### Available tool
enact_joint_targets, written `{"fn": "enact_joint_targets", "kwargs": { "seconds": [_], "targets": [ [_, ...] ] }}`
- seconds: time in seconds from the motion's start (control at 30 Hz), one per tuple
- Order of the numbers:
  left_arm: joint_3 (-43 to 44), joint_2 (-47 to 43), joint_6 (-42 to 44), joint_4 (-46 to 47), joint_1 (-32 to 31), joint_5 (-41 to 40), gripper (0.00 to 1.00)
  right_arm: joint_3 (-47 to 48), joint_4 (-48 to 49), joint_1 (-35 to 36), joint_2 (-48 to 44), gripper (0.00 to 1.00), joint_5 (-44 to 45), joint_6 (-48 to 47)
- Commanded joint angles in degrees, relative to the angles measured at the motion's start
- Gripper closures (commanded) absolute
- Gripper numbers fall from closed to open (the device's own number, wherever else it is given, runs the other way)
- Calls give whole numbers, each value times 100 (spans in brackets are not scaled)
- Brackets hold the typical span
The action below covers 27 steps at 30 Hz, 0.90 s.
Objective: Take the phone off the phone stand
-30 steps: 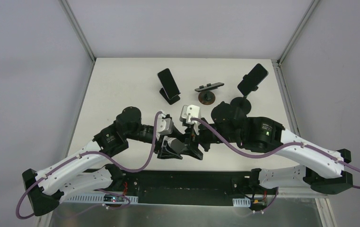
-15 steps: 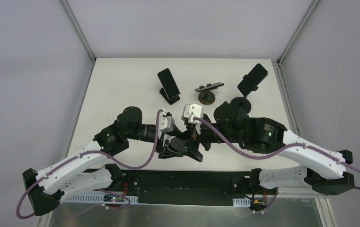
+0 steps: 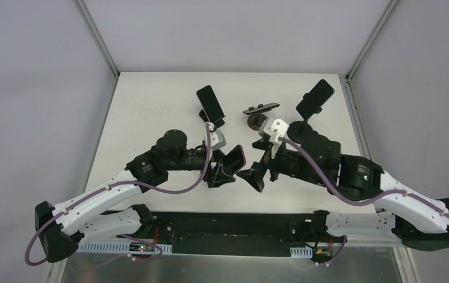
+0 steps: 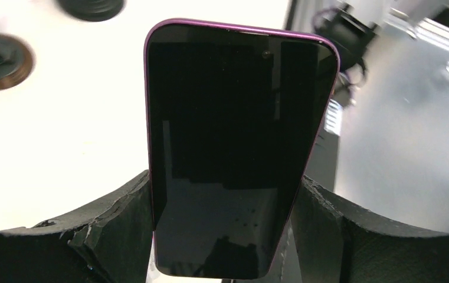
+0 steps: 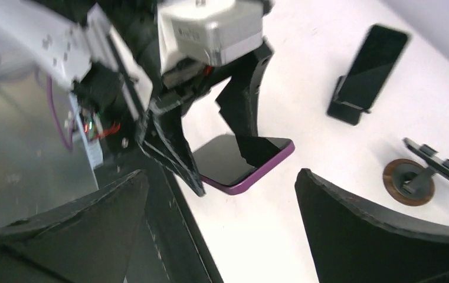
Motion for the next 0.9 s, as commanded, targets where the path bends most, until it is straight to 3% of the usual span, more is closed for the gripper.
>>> {"fn": "enact_joint_targets", "kwargs": {
  "seconds": [0.0, 0.2, 0.37, 0.5, 0.87],
  "targets": [
    [561, 275, -877, 328, -90, -1401, 100, 11, 781, 26, -425, 1, 1640, 946],
    [1109, 1102, -1670, 227, -404, -2857, 100, 232, 113, 18, -505, 1, 3749, 2237],
    [1805, 1957, -2357, -429, -719, -4104, 100, 201, -706, 18, -766, 3, 4745, 3633],
    [2132, 2543, -2967, -579, -897, -4627, 100, -47, -1165, 15, -1133, 5, 5053, 4582],
    [2875, 4074, -4220, -865, -1280, -5289, 100, -348, -2210, 10, -1372, 6, 4995, 5633]
  ]
}}
